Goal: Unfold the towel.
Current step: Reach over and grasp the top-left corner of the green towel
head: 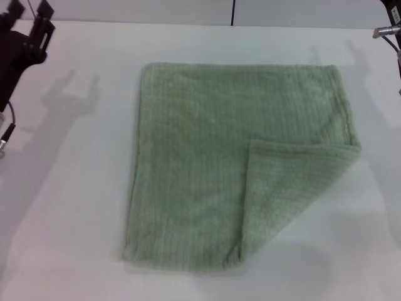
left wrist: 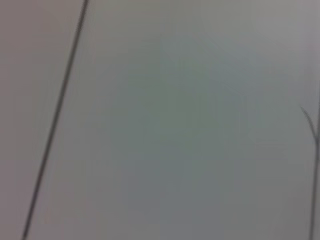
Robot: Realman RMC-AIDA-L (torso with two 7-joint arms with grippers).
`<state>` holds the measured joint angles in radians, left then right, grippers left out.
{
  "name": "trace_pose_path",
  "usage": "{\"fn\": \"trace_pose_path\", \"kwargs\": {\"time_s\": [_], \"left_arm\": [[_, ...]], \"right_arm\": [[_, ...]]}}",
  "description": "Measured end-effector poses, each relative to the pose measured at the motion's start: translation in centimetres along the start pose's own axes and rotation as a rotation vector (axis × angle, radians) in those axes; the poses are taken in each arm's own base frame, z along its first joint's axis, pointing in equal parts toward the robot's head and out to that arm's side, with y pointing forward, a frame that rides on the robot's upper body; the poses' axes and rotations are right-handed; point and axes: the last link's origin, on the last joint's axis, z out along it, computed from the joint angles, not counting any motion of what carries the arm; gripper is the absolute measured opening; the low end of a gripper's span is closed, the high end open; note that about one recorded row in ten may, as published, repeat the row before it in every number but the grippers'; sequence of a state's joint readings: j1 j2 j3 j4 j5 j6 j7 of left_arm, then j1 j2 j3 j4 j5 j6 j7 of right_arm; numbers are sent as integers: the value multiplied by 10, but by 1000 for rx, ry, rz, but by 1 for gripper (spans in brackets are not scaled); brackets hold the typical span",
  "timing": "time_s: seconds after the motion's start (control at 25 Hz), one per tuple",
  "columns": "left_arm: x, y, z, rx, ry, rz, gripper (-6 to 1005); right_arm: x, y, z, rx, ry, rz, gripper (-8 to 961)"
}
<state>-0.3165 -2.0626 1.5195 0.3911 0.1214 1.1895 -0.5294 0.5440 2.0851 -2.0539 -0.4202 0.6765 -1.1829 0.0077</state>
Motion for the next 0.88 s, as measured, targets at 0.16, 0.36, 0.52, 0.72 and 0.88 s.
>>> {"fn": "trace_pose_path", "kwargs": {"time_s": [0.16,0.36,0.52,0.72,0.88], "left_arm": [[-3,7,4,-34,-23,-21,595],[-14,27,16,-114,-96,-65,307],[-26,48,29,-191,-183,-90,140],[-43,66,45,-228,-310,-104,27],[-57,74,56,-218,-427,-93,22]], "right_arm": [[0,0,0,0,1,-1,812],[0,-1,1,0,0,-2,811],[0,-1,1,0,1,-3,811],[1,-1,0,1,3,-4,811],[1,-2,0,1,5,-7,811]]}}
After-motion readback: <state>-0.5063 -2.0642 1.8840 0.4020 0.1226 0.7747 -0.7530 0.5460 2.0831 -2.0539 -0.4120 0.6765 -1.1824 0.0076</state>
